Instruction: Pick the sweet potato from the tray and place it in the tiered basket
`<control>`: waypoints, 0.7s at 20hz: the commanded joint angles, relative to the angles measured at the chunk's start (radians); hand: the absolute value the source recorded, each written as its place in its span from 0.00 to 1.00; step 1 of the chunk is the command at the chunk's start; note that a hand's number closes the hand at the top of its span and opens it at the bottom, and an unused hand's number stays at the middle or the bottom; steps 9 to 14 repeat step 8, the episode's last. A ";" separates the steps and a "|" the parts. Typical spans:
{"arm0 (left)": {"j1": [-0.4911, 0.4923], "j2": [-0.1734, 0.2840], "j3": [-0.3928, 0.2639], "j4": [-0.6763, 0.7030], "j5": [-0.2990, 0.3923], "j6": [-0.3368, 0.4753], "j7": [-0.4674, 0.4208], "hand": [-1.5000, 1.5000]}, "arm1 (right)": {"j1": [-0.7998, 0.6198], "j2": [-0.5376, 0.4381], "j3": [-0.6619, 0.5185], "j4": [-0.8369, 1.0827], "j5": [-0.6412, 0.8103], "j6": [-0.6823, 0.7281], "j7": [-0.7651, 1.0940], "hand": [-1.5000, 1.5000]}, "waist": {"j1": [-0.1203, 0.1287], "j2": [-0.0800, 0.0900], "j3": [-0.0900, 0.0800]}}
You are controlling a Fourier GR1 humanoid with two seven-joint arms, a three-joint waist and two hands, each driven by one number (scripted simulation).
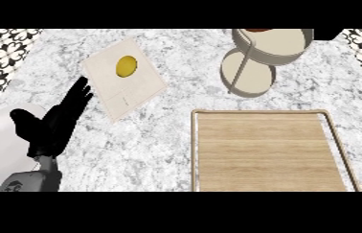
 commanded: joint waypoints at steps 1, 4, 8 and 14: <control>-0.028 0.008 0.012 0.004 0.001 0.006 0.025 0.50 | 0.028 -0.123 -0.039 0.050 -0.028 0.084 -0.010 0.00 | 0.005 0.003 0.001; -0.021 -0.003 -0.006 -0.020 0.005 -0.004 0.022 0.50 | 0.052 -0.177 -0.051 0.073 -0.031 0.115 -0.036 0.00 | 0.018 0.010 0.003; -0.016 0.009 0.008 -0.001 0.012 -0.019 0.014 0.50 | 0.079 -0.233 -0.041 0.093 -0.020 0.186 -0.045 0.00 | 0.016 0.007 0.002; -0.016 0.009 0.008 -0.001 0.012 -0.019 0.014 0.50 | 0.079 -0.233 -0.041 0.093 -0.020 0.186 -0.045 0.00 | 0.016 0.007 0.002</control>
